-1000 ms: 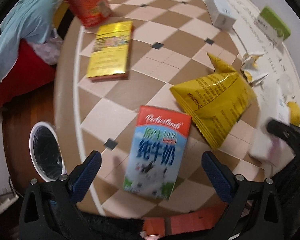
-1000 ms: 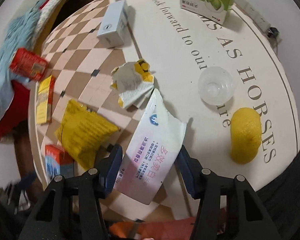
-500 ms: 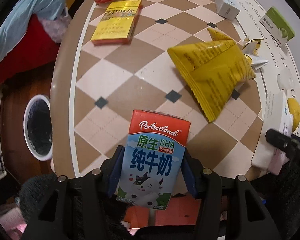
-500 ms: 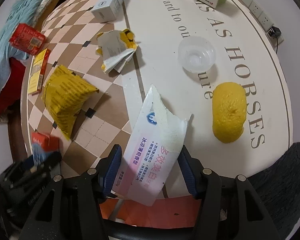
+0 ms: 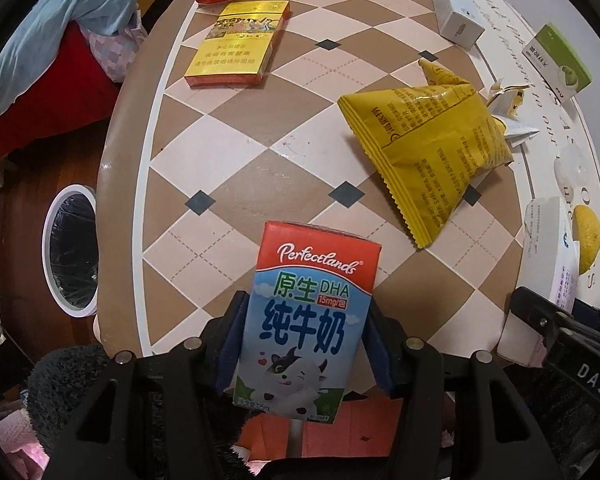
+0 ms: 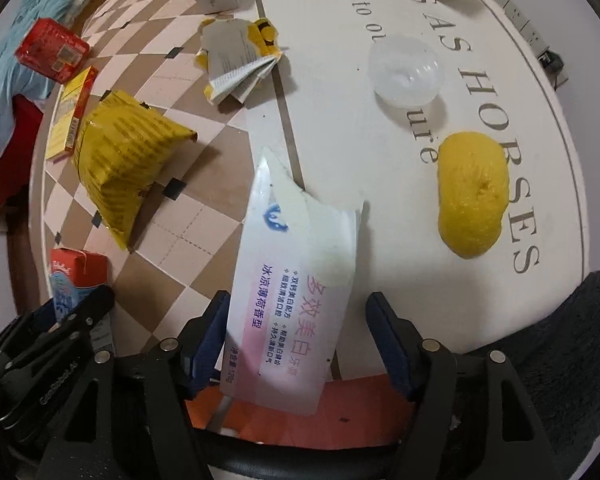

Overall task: Collect trash
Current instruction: 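Carry both items over the white bin and open both tools to drop them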

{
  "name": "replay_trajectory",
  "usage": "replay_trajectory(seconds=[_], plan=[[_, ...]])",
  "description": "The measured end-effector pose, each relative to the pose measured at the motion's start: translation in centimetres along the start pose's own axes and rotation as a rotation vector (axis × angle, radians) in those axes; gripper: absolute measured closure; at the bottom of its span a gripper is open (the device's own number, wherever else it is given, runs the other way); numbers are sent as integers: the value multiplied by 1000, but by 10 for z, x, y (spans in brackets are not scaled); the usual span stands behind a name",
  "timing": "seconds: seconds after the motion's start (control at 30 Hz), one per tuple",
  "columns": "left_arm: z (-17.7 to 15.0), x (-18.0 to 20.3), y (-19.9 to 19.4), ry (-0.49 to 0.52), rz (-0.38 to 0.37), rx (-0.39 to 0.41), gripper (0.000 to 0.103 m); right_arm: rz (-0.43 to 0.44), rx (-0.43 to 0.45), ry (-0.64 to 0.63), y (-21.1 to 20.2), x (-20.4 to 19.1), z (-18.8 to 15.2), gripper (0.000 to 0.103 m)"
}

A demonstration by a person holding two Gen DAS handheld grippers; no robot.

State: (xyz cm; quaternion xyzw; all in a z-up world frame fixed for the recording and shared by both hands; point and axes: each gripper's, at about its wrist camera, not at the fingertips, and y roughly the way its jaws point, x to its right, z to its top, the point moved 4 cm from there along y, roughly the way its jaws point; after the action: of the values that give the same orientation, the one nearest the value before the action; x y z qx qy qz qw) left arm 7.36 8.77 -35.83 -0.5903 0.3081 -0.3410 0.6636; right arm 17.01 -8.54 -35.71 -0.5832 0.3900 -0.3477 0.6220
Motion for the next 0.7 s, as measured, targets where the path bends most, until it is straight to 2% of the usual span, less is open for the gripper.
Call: replay_trajectory(seconds=[0.07,0.1,0.2,0.33,0.63,0.7], plan=[[-1,4,1,2,7,11,54,-21,15,-3,-1,-2,-2,38],[-1,5,1,4,10,17,54,-23,24,-9,-2,-7,-2,51],[-1,5,-4,4,11,32,55,-6,45,-37,-5,-16,-4,51],[6,-2,-34,-4,14,110,55,5,91,-53,-22,-14,-7,51],[32,-56,-122,-115,20,312,55,20,296,-146,-104,-48,24,51],[39,-69,-137,-146,20,347,55,32,325,-172,-113,-71,38,51]])
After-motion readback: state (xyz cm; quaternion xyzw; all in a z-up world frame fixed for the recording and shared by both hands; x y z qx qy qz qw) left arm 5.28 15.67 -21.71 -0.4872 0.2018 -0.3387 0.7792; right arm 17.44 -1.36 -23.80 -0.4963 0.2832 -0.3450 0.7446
